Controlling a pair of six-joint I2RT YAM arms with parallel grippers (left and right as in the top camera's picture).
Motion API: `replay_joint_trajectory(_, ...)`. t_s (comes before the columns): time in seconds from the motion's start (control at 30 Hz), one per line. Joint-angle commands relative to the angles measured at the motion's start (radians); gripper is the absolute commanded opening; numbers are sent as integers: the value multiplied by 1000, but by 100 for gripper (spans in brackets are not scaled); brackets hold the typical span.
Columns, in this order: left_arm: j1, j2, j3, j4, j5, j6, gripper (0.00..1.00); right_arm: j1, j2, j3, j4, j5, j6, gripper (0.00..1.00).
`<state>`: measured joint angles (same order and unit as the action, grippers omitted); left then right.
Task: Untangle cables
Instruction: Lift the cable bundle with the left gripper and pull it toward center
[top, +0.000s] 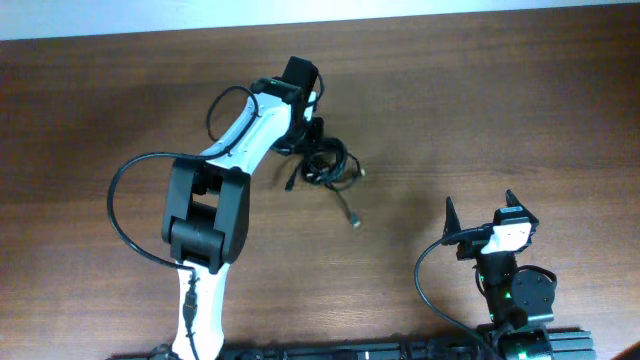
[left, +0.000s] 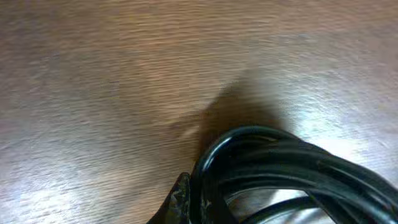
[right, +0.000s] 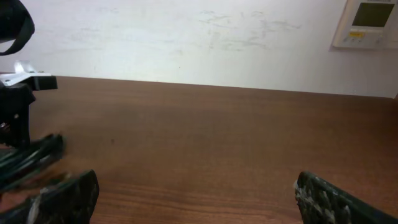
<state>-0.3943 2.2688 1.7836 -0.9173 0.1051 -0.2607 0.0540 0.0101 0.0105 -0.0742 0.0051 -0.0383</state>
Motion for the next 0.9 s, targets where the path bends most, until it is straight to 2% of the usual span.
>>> replay_joint_trajectory(0.0, 11, 24, -36, -11, -132, -167, 0, 5, -6, -5, -6, -1, -6, 99)
replay_joint_trajectory(0.07, 11, 24, -36, -11, -132, -173, 0, 5, -6, -5, -6, -1, -6, 99)
replay_joint_trajectory(0.17, 2, 24, -49, -11, -131, -172, 33, 5, -6, -5, -6, -2, -7, 99)
replay_joint_trajectory(0.2, -6, 24, -76, -3, -131, -172, 39, 5, -6, -5, -6, -2, -6, 99)
replay_joint_trajectory(0.27, -19, 24, -136, 33, -127, -173, 45, 5, -6, -5, -6, -2, -7, 99)
replay_joint_trajectory(0.3, -23, 24, -154, 45, -123, -173, 42, 5, -6, -5, -6, -2, -7, 99)
replay_joint_trajectory(0.33, -23, 24, -156, 33, -74, -172, 5, 5, -6, -5, -6, -2, -7, 99)
replay_joint_trajectory(0.37, -23, 24, -156, 19, -40, -172, 0, 5, -6, -5, -6, -1, -6, 99)
replay_joint_trajectory(0.47, -21, 23, -152, 13, -15, -171, 0, 5, -6, -5, -6, -2, -7, 99)
replay_joint_trajectory(0.57, 28, -18, -51, -101, -34, -157, 0, 5, -6, -5, -6, -2, -6, 99)
replay_joint_trajectory(0.7, 85, -194, 57, -182, -42, -147, 0, 5, -6, -5, -6, -1, -6, 99)
replay_joint_trajectory(0.87, 83, -467, 57, -185, -42, 154, 0, 5, -6, -5, -6, -2, -6, 99)
